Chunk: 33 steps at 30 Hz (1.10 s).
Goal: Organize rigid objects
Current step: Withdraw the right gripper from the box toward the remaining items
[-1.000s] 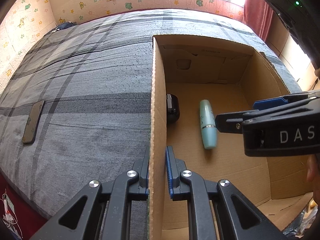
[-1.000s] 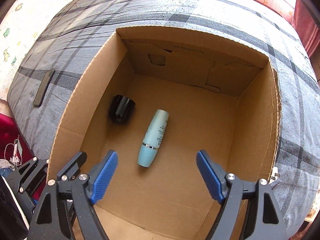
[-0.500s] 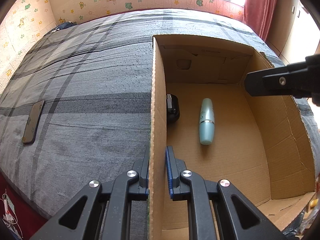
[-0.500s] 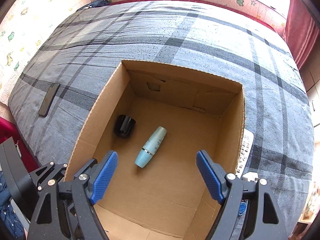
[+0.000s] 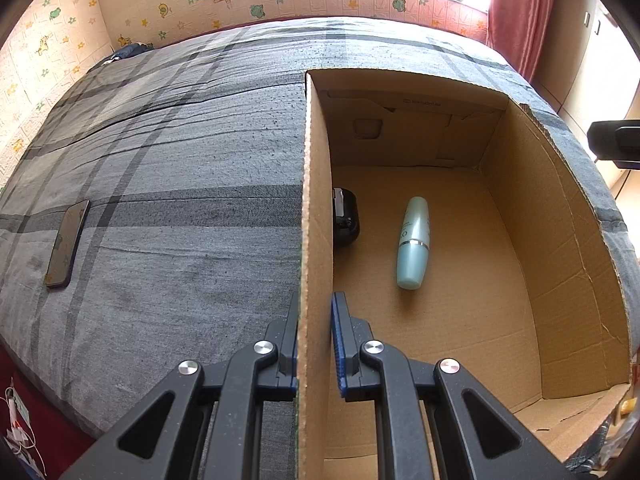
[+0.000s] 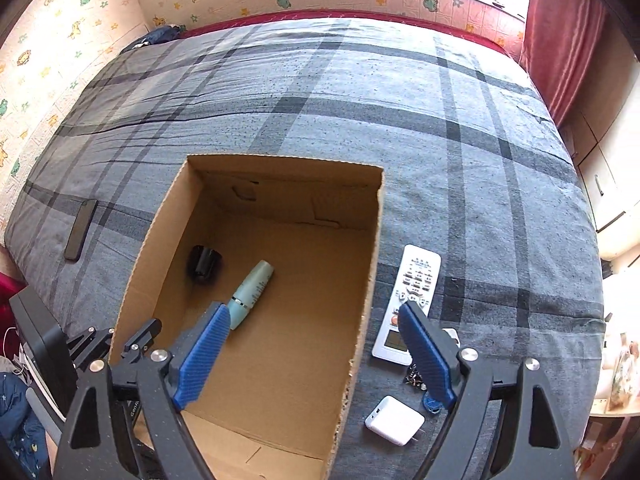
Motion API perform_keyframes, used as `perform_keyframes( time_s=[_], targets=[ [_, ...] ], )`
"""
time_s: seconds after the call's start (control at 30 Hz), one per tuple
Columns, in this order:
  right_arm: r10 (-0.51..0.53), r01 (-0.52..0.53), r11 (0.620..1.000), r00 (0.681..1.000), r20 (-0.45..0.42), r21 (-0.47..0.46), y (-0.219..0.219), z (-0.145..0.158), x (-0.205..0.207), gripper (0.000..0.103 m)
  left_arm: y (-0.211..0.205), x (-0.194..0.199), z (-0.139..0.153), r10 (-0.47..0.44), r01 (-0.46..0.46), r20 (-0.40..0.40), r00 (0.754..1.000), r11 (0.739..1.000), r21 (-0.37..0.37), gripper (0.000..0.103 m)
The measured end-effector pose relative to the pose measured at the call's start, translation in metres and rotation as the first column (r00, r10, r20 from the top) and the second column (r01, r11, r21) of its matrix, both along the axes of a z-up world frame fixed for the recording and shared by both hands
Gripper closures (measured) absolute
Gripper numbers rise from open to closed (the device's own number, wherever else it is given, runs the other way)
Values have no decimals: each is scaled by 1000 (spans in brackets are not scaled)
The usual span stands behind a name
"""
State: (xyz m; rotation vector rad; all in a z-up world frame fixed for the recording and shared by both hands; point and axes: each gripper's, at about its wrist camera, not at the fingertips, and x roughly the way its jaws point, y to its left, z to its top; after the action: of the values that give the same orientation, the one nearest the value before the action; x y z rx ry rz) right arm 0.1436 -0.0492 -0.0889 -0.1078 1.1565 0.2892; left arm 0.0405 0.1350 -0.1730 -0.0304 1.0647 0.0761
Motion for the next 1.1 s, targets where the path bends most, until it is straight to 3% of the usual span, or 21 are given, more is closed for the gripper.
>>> perform_keyframes(
  time_s=[0.07, 0.43, 0.83, 1.1],
  targets=[
    [-26, 26, 1000, 1000, 11, -3, -11, 3, 0, 1, 0, 0, 0, 1, -1, 0, 1000, 1000, 1, 90],
    [-126, 127, 991, 991, 39, -31, -72, 6, 0, 0, -1, 1, 0, 1, -1, -2, 1000, 1000, 4, 90],
    [-200, 198, 975, 980, -9, -102, -119, -32, -4, 0, -1, 1, 1, 1, -1, -2, 1000, 1000, 4, 90],
    [-236, 229, 968, 970, -58, -100, -135, -63, -8, 0, -2, 1, 0, 0, 0, -3, 1000, 1000, 7, 90]
  ],
)
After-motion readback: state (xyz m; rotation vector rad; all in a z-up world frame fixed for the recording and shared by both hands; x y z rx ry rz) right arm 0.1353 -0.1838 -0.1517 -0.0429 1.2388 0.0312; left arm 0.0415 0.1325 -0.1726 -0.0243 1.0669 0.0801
